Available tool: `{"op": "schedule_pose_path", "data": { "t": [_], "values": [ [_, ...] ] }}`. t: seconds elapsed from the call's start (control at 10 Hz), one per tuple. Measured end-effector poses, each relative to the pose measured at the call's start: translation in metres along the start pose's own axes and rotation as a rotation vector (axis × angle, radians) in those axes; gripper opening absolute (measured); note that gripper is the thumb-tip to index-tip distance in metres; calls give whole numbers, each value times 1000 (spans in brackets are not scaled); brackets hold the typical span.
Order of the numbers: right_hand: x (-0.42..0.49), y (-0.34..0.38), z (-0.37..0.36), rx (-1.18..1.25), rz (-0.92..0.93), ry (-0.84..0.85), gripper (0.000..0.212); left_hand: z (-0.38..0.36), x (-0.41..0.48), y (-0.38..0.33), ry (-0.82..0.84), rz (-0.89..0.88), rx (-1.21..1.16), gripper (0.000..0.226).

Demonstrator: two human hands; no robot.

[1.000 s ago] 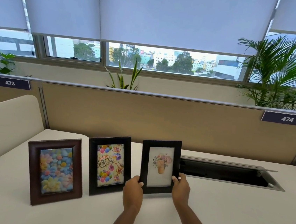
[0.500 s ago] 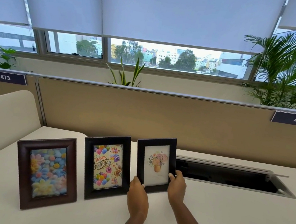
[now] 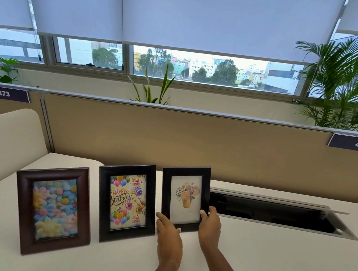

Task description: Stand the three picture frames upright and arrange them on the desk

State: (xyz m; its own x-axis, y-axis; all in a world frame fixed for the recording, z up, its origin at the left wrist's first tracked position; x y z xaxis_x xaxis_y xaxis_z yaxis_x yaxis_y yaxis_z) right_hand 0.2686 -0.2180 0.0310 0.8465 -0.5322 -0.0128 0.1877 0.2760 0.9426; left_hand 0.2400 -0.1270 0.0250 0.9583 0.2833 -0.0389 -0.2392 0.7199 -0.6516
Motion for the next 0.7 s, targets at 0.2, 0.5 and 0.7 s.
{"op": "schedule_pose_path", "data": {
  "t": [0.2, 0.5, 0.7],
  "values": [
    [0, -3, 0, -57, -32, 64, 49, -5, 2, -1, 43, -5, -9, 86],
    [-7, -9, -1, -70, -84, 85, 53, -7, 0, 3, 92, 15, -18, 83],
    [-27, -15, 2, -81, -96, 77, 61, -13, -18, 14, 87, 25, 100, 75]
  ]
}}
Point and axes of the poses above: each hand's wrist, its own x-axis towards the middle knuckle, its own z-axis out of the back of the hand, y = z × x, the point moved 1 cm from there along x, towards the middle knuckle, and after that the axes turned 6 degrees about x, right-handed, at the moved point
